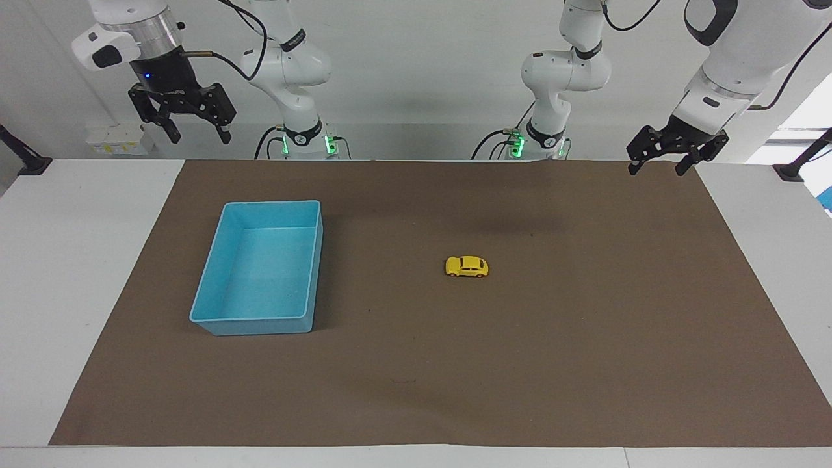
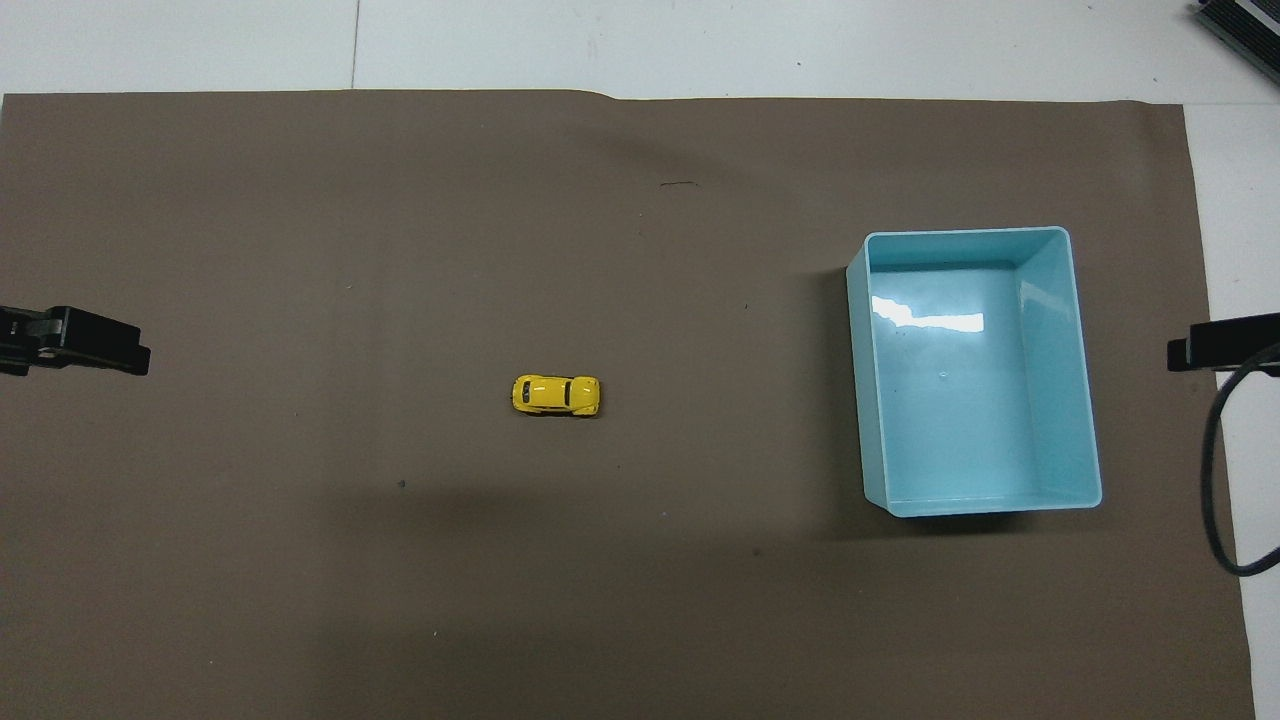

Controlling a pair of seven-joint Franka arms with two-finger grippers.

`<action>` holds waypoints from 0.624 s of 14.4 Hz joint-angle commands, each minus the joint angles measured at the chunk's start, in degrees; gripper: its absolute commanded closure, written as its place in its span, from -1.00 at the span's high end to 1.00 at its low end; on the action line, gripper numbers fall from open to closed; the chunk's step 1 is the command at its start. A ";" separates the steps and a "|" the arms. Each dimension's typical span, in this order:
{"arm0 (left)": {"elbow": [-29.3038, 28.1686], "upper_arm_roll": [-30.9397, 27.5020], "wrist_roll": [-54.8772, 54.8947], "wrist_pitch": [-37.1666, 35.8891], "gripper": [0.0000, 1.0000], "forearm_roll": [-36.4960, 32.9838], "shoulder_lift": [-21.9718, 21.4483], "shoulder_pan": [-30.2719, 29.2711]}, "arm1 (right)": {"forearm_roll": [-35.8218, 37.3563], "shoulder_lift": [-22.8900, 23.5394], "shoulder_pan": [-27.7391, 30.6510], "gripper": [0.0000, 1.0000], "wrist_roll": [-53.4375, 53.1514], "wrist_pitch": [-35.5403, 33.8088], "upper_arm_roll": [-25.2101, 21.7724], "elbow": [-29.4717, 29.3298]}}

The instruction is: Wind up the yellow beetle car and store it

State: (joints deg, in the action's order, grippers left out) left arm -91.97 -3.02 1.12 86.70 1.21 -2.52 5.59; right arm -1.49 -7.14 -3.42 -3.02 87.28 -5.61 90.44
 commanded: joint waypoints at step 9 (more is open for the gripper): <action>-0.22 -0.06 -0.07 -0.30 1.00 -0.24 -0.64 0.12 | -0.36 -1.12 0.34 1.00 0.82 -0.54 0.16 1.06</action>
State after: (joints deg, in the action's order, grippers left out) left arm -91.98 -3.02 1.12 86.68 1.21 -2.52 5.59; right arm -1.49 -7.14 -3.42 -3.02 87.28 -5.61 90.44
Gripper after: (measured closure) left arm 0.000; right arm 0.000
